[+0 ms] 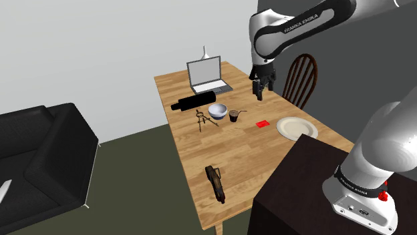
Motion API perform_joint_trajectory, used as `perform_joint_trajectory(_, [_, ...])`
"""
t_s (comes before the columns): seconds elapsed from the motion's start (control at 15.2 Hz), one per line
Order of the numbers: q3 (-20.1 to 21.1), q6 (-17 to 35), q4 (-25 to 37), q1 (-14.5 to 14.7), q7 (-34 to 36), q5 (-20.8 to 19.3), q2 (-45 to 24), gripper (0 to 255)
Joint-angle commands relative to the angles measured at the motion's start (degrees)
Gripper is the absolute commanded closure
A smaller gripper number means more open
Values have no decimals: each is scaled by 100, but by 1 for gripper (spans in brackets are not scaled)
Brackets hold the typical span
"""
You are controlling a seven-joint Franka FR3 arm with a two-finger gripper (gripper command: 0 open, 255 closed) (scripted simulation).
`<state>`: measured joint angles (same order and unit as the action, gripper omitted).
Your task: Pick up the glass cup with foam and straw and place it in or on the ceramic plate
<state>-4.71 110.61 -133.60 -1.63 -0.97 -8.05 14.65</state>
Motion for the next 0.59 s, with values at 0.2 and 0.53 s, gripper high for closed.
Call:
perform_joint_trajectory(0.2, [-179,604,579,-91,-307,38,-1193,0])
perform_joint_trajectory(0.53, [-262,977,1312,-190,-591,165,-2324,0])
